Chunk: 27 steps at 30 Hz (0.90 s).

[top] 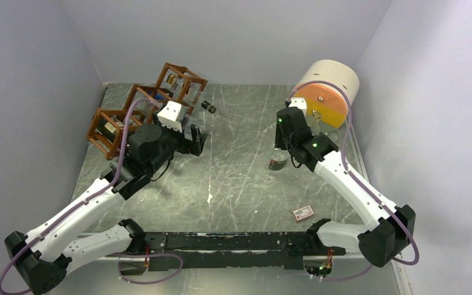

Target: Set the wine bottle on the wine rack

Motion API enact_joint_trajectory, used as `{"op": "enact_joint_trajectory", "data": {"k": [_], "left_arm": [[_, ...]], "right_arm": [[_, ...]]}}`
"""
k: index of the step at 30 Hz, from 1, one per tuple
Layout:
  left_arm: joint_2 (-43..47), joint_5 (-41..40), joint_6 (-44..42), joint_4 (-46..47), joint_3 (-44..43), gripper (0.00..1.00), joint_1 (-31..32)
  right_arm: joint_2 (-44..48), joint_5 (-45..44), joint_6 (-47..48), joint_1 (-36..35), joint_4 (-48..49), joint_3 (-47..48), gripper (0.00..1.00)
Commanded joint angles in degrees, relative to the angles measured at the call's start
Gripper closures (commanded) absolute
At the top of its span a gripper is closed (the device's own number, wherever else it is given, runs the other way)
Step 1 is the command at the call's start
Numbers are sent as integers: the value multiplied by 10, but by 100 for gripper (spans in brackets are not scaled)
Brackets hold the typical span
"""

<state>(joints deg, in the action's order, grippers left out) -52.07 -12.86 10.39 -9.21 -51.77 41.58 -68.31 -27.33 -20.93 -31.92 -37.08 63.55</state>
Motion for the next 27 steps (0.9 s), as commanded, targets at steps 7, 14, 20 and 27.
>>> {"op": "enact_joint_trajectory", "data": {"k": [7, 14, 20, 27], "left_arm": [[-51, 9, 72, -11, -63, 2, -62], [-105, 40, 101, -18, -99, 2, -86], [-158, 102, 134, -5, -120, 4, -92], [-187, 117, 140, -21, -181, 5, -95]], "right_arm": [[-33, 168, 32, -1, 314, 23, 100], [6, 190, 48, -1, 466, -122, 100], [73, 187, 44, -1, 461, -223, 100], [167, 222, 9, -1, 441, -325, 100]]}}
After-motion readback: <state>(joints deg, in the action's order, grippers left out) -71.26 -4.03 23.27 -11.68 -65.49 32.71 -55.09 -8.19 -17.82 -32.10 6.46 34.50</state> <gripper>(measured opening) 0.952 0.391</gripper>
